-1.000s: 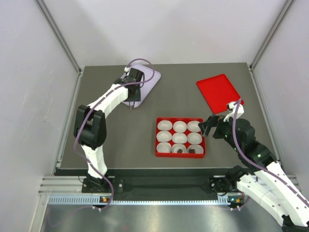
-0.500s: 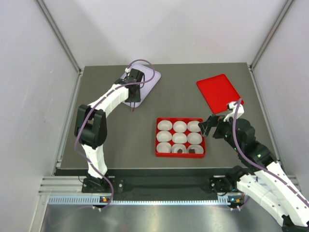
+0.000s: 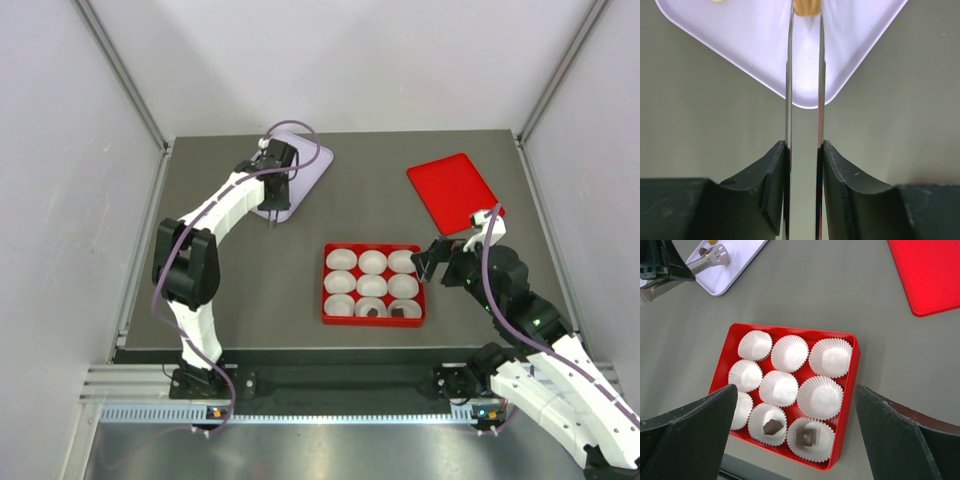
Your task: Pack the chocolate
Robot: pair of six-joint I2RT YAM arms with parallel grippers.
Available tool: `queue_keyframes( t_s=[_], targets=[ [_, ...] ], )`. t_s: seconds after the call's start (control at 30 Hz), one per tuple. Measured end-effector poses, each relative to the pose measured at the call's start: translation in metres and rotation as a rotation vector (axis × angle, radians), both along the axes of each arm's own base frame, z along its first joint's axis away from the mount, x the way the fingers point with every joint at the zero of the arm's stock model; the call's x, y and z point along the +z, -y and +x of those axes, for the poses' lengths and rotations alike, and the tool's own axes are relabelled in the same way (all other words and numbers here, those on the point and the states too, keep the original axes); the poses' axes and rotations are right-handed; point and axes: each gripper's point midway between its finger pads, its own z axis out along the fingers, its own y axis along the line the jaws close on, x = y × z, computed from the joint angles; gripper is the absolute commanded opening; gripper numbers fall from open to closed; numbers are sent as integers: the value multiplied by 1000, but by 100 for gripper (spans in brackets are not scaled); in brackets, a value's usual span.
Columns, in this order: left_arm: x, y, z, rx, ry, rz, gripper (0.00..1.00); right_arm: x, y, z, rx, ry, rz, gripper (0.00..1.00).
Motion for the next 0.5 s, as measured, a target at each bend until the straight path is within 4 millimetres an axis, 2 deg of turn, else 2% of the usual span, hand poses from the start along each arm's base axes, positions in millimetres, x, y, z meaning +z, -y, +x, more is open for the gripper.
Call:
queue_keyframes(
  t_s=[0.33,0.5],
  targets=[
    [33,6,-8,-31,43,-63,35,0,0,0,0,-2,0,100],
    [52,16,-20,-80,51,-109,34,-1,0,0,0,-2,-1,100]
  ],
)
